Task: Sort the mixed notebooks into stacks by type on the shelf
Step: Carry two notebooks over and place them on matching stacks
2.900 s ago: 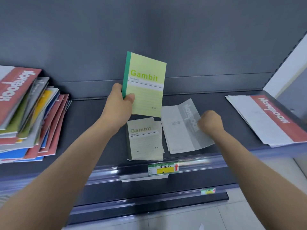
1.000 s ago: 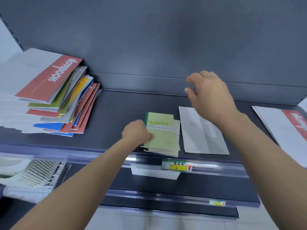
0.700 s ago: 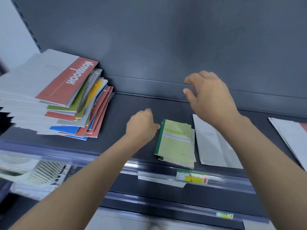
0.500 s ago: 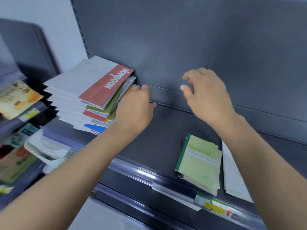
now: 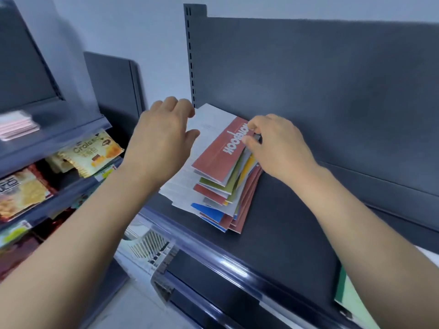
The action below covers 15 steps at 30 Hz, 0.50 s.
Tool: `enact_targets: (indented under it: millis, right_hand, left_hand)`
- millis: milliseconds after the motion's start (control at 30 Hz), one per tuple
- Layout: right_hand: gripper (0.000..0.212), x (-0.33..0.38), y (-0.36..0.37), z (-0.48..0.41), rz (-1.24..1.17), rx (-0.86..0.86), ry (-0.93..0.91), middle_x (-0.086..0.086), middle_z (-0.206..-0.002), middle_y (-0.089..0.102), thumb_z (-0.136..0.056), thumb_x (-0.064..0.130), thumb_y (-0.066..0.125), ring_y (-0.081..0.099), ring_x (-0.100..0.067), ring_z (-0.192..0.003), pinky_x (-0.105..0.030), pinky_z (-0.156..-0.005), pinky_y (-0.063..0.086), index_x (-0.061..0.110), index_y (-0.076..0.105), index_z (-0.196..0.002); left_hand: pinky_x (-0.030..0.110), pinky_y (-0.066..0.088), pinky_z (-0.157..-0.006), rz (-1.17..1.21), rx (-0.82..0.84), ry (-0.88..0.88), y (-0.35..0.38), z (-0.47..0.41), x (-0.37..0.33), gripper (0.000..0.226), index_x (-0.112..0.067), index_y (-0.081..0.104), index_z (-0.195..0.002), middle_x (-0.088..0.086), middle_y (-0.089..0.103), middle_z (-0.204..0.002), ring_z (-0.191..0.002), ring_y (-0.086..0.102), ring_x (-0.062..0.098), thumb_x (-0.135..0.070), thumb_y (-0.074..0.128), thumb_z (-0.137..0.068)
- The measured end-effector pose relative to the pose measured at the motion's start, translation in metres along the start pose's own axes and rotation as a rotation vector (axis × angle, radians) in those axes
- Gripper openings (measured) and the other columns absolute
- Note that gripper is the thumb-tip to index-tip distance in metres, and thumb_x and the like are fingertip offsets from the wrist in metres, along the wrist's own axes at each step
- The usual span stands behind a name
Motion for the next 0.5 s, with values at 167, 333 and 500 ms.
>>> enact_targets:
  millis: [167,333,500]
  right_hand:
    - [0.032,0.014,0.054,-0.025,-0.101,0.222,0.299,-0.005,-0.104,0.066,-0.091,0.042,0.054,0.063,-0.024,-0.087,-0.034,-0.076,0.053,0.012,0.062,-0.101]
    - [0.045,0.019,0.083,-0.036,-0.106,0.295,0.566,-0.002,-0.110,0.063,-0.087,0.053,0.055,0.057,-0.021,-0.084,-0.029,-0.069,0.044,0.018,0.056,-0.114]
    - [0.043,0.023,0.089,-0.040,-0.222,0.286,0.706,-0.004,-0.119,0.062,-0.086,0.046,0.060,0.060,-0.026,-0.105,-0.036,-0.087,0.049,0.017,0.056,-0.117]
  left_hand:
    - [0.046,0.043,-0.084,0.026,0.071,0.029,0.014,-0.012,0.056,0.027,-0.004,0.057,-0.113,0.014,0.059,-0.107,-0.098,0.052,0.034,-0.018,0.060,-0.089]
    - [0.046,0.044,-0.083,0.090,0.135,0.083,0.031,-0.024,0.097,0.028,-0.005,0.056,-0.113,0.012,0.059,-0.107,-0.098,0.053,0.033,-0.018,0.060,-0.089]
    - [0.036,0.042,-0.080,0.154,0.196,0.087,0.050,-0.030,0.119,0.027,-0.008,0.055,-0.115,0.008,0.057,-0.108,-0.096,0.053,0.029,-0.020,0.057,-0.091]
Point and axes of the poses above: each hand's wrist, its own z-axis away from the middle knuckle, its own y-axis out of the palm, x = y × z, the point moved 3 cm from there along -z, towards the middle knuckle
